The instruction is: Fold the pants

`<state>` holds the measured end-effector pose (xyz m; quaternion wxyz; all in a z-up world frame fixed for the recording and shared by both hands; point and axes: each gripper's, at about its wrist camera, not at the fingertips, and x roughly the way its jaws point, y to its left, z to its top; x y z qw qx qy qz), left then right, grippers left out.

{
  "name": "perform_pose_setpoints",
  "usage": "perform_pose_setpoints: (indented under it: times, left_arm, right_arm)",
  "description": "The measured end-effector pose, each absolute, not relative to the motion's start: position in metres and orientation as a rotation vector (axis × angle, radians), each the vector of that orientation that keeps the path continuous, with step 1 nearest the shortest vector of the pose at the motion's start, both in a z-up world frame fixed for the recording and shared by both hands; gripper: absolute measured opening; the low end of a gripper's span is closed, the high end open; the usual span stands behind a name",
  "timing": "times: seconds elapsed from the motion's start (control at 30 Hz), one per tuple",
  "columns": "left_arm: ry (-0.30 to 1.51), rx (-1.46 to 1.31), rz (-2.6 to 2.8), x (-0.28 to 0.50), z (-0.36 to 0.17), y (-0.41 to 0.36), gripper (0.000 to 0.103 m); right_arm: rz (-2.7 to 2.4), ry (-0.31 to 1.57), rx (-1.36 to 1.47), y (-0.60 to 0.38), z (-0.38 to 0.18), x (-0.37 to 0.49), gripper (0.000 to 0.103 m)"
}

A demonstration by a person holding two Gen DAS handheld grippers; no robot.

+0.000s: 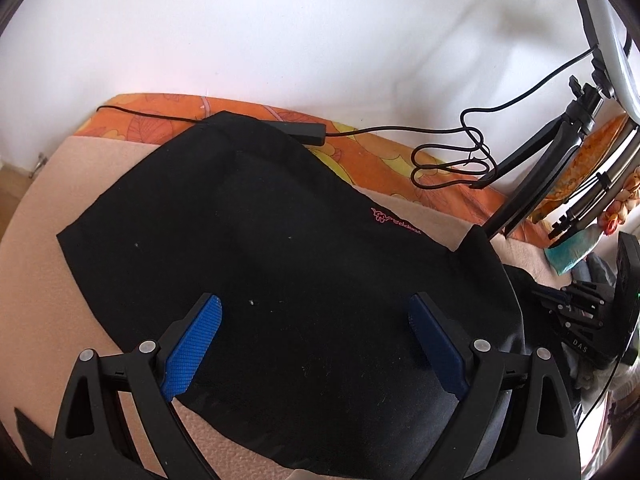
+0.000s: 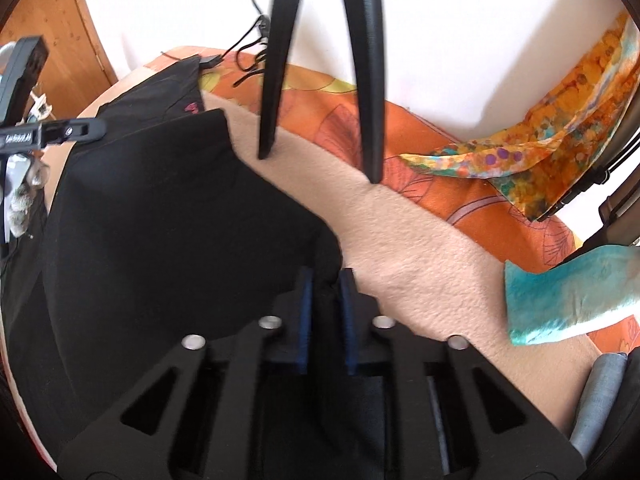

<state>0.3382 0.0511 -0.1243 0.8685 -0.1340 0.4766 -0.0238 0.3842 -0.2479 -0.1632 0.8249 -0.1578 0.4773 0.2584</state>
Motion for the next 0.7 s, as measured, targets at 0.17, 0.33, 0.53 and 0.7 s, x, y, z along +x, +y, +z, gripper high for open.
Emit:
perform_pose_setpoints:
  times: [0.17, 0.33, 0.53, 0.7]
  left_arm:
    - [0.983, -0.295, -0.051, 0.337, -0.117, 0.053, 0.094]
    - [0.975, -0.354, -0.029, 0.339, -0.107, 0.064, 0.094]
    - [0.971, -0.385, -0.039, 0.35, -0.093, 0.067, 0.094]
    - [0.952, -0.425, -0.067, 0.358, -0.079, 0.066, 0.096]
  right_arm:
    - [0.559, 0.926, -0.264, -0.245, -0.128, 0.354, 0.008]
    - [0.562, 0.797, -0.27, -0.244, -0.087, 0.309, 0.008]
    - [0.657, 0.711, -0.246, -0.235, -0.057, 0.257, 0.008]
    - [0.744, 0.708, -0.317, -0.205, -0.063, 0.214, 0.008]
